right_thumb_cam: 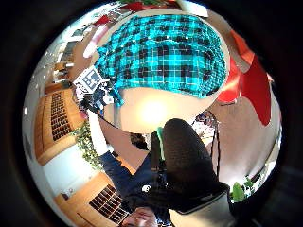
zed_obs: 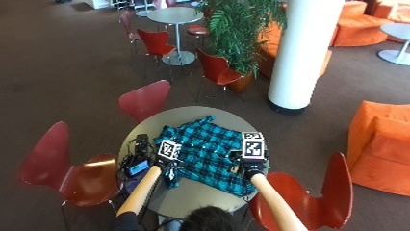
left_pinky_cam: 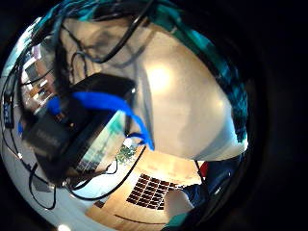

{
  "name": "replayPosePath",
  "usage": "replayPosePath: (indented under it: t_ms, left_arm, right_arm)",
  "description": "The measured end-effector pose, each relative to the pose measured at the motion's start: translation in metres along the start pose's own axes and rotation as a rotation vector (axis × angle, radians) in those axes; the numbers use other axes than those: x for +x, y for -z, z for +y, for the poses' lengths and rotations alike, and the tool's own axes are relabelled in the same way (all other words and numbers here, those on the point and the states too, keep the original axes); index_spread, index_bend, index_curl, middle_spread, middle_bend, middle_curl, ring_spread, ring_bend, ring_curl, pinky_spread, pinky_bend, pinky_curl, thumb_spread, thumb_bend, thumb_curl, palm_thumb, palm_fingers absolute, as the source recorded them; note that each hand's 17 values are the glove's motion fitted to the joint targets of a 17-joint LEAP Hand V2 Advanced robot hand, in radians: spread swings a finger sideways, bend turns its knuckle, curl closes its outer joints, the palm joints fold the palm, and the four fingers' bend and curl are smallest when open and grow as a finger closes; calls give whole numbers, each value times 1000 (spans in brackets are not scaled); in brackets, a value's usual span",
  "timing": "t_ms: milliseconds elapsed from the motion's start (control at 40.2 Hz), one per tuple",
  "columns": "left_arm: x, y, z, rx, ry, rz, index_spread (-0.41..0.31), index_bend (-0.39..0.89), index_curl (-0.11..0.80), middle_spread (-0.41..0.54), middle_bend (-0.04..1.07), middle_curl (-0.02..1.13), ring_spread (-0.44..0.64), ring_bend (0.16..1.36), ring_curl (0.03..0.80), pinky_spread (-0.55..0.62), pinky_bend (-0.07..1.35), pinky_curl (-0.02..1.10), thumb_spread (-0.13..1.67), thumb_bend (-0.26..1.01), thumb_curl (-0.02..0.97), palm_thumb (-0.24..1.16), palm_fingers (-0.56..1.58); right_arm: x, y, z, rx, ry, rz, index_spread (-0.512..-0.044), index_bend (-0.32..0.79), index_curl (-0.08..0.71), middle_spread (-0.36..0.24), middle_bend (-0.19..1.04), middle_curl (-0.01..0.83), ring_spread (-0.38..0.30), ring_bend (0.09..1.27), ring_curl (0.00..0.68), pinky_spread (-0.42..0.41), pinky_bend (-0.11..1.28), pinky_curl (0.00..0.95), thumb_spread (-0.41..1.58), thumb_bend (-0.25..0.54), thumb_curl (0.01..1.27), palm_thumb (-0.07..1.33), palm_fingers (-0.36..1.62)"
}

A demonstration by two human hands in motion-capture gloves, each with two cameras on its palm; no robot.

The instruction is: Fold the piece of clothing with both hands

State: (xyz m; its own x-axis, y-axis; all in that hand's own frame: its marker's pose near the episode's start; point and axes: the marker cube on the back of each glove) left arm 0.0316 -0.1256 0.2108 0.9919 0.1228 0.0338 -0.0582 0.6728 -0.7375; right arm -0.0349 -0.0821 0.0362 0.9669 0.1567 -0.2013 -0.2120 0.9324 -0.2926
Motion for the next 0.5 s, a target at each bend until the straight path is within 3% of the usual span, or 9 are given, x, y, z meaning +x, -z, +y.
replayPosePath:
  t_ms: [50,75,149,224,274,324,349,373,498]
  left_arm:
    - [2,4,-5,69,-42,19,-106,96,99,216,213,285,360,704,305,279,702,390,981,-4,386,563,-86]
    - [3,6,-8,117,-65,26,-112,222,139,183,225,294,347,662,292,275,659,377,987,-1,391,578,20]
    - [3,15,-14,253,-107,40,-141,395,215,75,295,309,269,590,262,269,507,323,1003,4,407,618,250]
    - [4,19,-15,308,-116,42,-163,415,249,1,347,328,199,559,252,267,409,296,1013,-4,415,636,339]
    - [4,22,-15,324,-111,35,-196,518,295,-68,482,373,78,564,259,261,244,250,1008,30,439,716,587]
    - [4,25,-17,338,-89,22,-213,527,312,-107,489,374,18,549,256,235,185,237,1007,31,448,742,640]
    - [3,27,-18,342,-73,16,-208,474,303,-108,449,370,33,527,253,261,200,243,1014,4,440,706,533]
    - [3,29,-19,342,-59,11,-223,541,336,-135,505,412,-19,533,277,217,161,246,1011,27,454,756,667]
    - [6,38,-20,309,-53,2,-242,576,374,-192,497,423,-110,477,276,150,134,225,1059,16,458,774,762]
  right_arm:
    - [1,-4,-2,-1,-3,-6,-181,106,195,-24,215,421,21,501,371,125,596,365,1178,-20,350,390,434]
    - [2,-7,-3,-4,-3,-9,-182,112,197,-24,212,421,21,503,372,125,594,364,1178,-18,350,395,438]
    - [3,-17,-13,-11,-1,-20,-182,109,199,-26,211,424,19,501,372,125,591,363,1179,-17,351,399,440]
    - [4,-24,-19,-18,2,-24,-182,108,200,-27,209,426,17,500,372,125,590,363,1181,-16,354,406,441]
    - [5,-26,-17,-21,3,-16,-183,101,200,-31,207,427,11,508,375,122,588,363,1180,-13,356,417,447]
    - [5,-28,-14,-28,-1,-3,-182,106,200,-33,206,429,9,505,374,121,588,362,1182,-19,356,412,447]
    - [6,-30,-14,-32,-5,3,-187,85,195,-33,209,430,8,514,377,117,591,363,1182,-14,358,423,442]
    - [7,-32,-15,-35,-9,7,-188,72,190,-34,210,431,7,520,379,116,596,365,1181,-13,360,427,435]
    - [9,-41,-23,-30,-13,7,-190,68,178,-36,215,436,5,535,384,112,609,369,1176,-15,364,441,421]
